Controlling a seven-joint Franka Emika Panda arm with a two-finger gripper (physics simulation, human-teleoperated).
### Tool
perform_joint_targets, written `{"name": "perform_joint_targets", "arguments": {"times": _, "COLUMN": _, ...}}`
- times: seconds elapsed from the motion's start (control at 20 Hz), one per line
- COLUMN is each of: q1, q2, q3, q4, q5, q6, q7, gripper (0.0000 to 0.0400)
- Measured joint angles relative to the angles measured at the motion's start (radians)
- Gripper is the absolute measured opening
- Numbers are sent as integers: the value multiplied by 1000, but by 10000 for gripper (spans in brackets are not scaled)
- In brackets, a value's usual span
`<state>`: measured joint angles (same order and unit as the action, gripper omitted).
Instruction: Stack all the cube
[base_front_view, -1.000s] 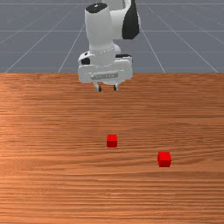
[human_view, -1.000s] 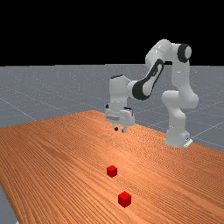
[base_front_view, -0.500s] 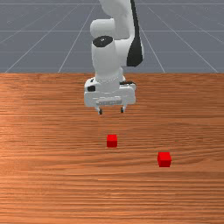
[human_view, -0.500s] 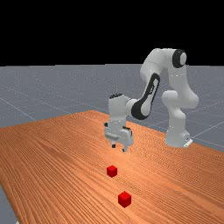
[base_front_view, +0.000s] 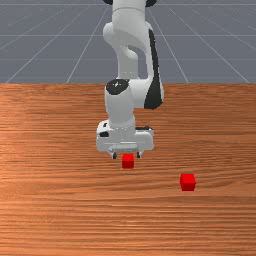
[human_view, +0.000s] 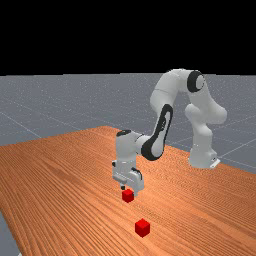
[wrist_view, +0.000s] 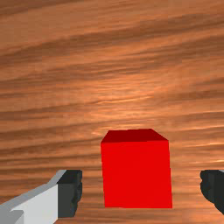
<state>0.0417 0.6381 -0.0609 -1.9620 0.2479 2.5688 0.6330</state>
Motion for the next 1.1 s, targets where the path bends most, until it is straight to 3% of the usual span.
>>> {"name": "perform_joint_targets", "arguments": {"times": 0.2, "q1": 18, "q2": 34, "q3": -20, "q4": 17, "q5": -19, "q6": 9, "q7": 24, "gripper": 400}}
{"name": "perform_joint_targets", "arguments": {"times": 0.25, "q1": 25, "q2": 37, "q3": -25, "q4": 19, "q5": -23, "q6": 15, "q7": 34, "gripper": 245}}
{"name": "perform_joint_targets", "arguments": {"times": 0.3, "q1": 31, "q2": 40, "q3": -29, "q4": 20, "q5": -27, "q6": 20, "q7": 41, "gripper": 194}}
{"name": "perform_joint_targets", "arguments": {"times": 0.45, "q1": 46, "q2": 37, "q3": -40, "q4": 18, "q5": -29, "q6": 26, "q7": 69, "gripper": 194}}
{"name": "perform_joint_targets", "arguments": {"times": 0.6, "q1": 92, "q2": -66, "q3": -63, "q4": -22, "q5": -53, "q6": 16, "q7": 122, "gripper": 194}}
{"name": "perform_joint_targets", "arguments": {"times": 0.75, "q1": 149, "q2": -113, "q3": -43, "q4": 39, "q5": -76, "q6": -35, "q7": 158, "gripper": 194}}
{"name": "perform_joint_targets", "arguments": {"times": 0.95, "q1": 253, "q2": 3, "q3": -5, "q4": 302, "q5": -122, "q6": -193, "q7": 232, "gripper": 194}}
{"name": "perform_joint_targets", "arguments": {"times": 1.1, "q1": 318, "q2": 102, "q3": -17, "q4": 443, "q5": -176, "q6": -228, "q7": 276, "gripper": 194}}
